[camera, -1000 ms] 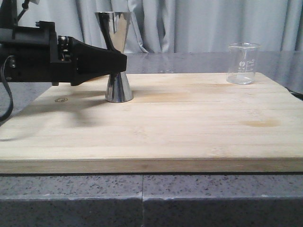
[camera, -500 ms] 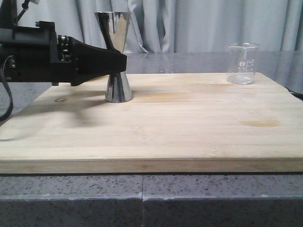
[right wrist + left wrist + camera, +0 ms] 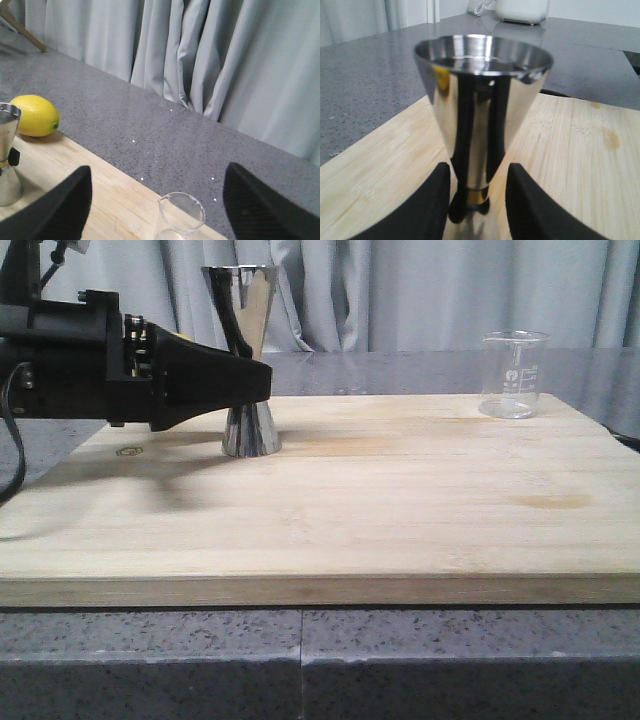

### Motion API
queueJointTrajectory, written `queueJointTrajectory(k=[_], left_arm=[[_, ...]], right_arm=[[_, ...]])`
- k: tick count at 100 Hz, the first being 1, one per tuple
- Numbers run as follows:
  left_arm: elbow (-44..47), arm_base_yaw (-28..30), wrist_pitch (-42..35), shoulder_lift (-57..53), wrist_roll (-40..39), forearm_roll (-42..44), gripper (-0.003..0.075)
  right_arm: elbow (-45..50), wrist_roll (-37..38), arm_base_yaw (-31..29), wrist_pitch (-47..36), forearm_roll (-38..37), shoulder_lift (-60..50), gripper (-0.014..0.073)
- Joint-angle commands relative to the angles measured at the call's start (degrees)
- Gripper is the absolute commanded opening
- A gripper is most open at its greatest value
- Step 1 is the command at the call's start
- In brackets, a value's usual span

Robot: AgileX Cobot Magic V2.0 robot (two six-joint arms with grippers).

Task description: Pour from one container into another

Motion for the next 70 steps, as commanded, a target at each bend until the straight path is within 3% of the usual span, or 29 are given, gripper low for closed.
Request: queueJointTrajectory(k=[1, 23, 70], left_arm=[[-1.3, 0.2, -8.2, -1.7, -0.2, -2.1, 0.0287], [-1.4, 0.2, -8.2, -1.7, -0.2, -2.1, 0.0391], [-1.4, 0.2, -8.2, -1.9, -0.2, -2.0, 0.0392]], right_arm=[[-1.5, 0.0, -0.4, -1.5, 1.6, -0.9, 0.0468], [-1.5, 0.0, -0.4, -1.5, 1.6, -0.9, 0.0468], [-1.5, 0.0, -0.4, -1.5, 1.6, -0.9, 0.0468]])
